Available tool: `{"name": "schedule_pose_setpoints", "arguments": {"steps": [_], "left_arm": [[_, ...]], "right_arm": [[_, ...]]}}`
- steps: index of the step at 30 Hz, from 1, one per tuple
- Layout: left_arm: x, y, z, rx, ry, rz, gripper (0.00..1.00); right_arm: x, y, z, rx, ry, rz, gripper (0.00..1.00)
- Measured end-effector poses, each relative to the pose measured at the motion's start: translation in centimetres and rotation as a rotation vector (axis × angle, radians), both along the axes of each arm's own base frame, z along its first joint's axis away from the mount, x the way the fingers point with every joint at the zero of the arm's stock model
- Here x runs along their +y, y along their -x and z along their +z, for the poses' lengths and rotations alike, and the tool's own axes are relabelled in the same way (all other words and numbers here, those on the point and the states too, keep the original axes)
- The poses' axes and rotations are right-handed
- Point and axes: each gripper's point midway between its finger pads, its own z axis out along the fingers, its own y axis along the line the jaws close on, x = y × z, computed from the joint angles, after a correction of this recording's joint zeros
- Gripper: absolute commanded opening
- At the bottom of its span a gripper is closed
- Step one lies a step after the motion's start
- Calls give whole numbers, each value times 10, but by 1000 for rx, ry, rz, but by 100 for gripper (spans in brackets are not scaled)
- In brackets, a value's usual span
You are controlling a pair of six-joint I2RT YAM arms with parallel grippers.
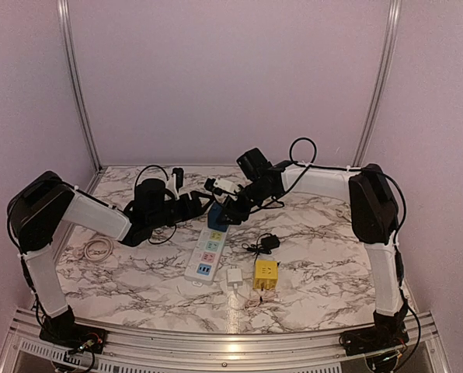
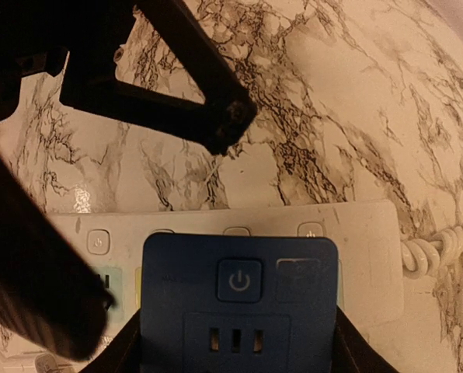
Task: Insert the plug
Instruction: Insert the plug into the socket slot.
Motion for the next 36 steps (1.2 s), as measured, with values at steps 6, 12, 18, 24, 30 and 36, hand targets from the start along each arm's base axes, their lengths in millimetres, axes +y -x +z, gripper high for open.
{"name": "schedule_pose_setpoints", "arguments": {"steps": [6,12,18,24,30,36], "left_arm": [[-7,-3,-20,57,-1,-31,60],[-9,-4,-31,89,-23,-33,45],[-14,-6,-40,99,-57,-40,25],[-17,-7,-38,80,-81,-23,14],[-16,-8,-48,84,-135,11,12],[-14,-6,-51,73,-140,34,11]], "right_arm": [[0,0,0,-1,-2,0,0],[0,1,0,-6,-7,0,0],[0,1,1,-6,-9,-1,0],[-1,0,-1,8,-12,-8,0],[0,-2,-12,20,-3,-1,0],[1,-1,-13,24,7,0,0]]}}
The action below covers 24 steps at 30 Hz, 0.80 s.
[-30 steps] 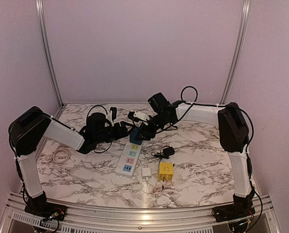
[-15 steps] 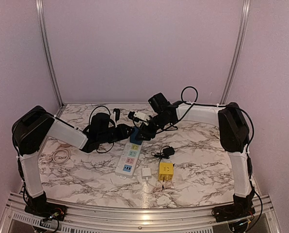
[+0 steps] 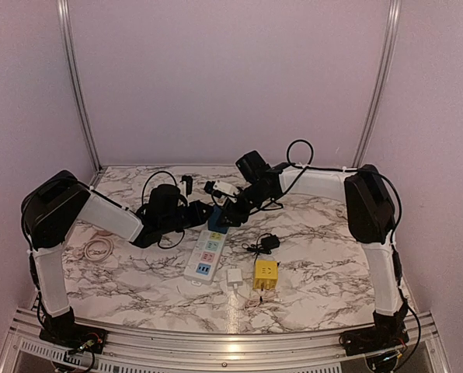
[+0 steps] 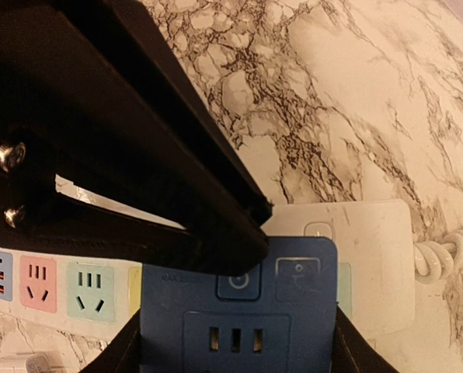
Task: Insert the plug
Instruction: Insert the plug into the socket slot.
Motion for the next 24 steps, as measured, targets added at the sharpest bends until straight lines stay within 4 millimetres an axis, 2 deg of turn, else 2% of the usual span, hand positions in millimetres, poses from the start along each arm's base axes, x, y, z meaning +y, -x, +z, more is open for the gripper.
{"name": "schedule_pose_setpoints", "arguments": {"steps": [6,8,12,23,24], "left_arm": [[0,0,0,-11,11,5,10],[0,0,0,-11,11,5,11],[0,0,1,-13,12,3,15],[-4,0,2,-5,1,-3,20],[-4,-1,2,-3,-1,-4,20]], "right_arm": [[0,0,0,-1,2,-1,0],[0,1,0,-2,2,-2,11],[0,0,2,-6,4,-6,26],[2,-1,6,-16,8,-39,53],[2,-2,7,-16,7,-42,58]]}}
